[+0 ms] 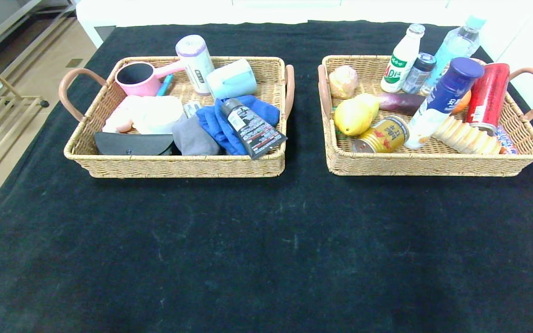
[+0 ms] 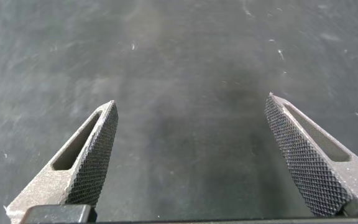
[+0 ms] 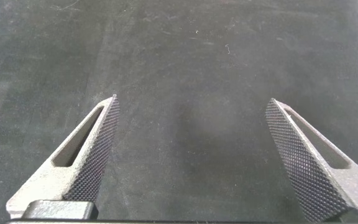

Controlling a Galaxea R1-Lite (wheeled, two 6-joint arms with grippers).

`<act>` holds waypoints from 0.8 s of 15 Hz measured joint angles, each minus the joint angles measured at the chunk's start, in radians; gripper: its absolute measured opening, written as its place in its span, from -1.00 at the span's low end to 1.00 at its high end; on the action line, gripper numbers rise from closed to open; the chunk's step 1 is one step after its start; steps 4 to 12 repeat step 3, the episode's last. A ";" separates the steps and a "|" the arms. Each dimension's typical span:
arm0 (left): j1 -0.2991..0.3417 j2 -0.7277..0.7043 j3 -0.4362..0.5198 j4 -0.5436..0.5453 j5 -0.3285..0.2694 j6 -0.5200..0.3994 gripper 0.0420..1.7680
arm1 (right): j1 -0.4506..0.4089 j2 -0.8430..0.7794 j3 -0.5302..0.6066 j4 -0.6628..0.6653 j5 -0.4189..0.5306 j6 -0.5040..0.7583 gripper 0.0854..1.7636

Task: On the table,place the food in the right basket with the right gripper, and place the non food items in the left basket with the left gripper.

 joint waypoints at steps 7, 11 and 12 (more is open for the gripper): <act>0.001 0.000 0.000 0.017 0.007 -0.033 0.94 | 0.000 0.000 0.000 0.000 0.000 -0.001 0.94; 0.001 0.000 0.000 0.017 0.007 -0.033 0.94 | 0.000 0.000 0.000 0.000 0.000 -0.001 0.94; 0.001 0.000 0.000 0.017 0.007 -0.033 0.94 | 0.000 0.000 0.000 0.000 0.000 -0.001 0.94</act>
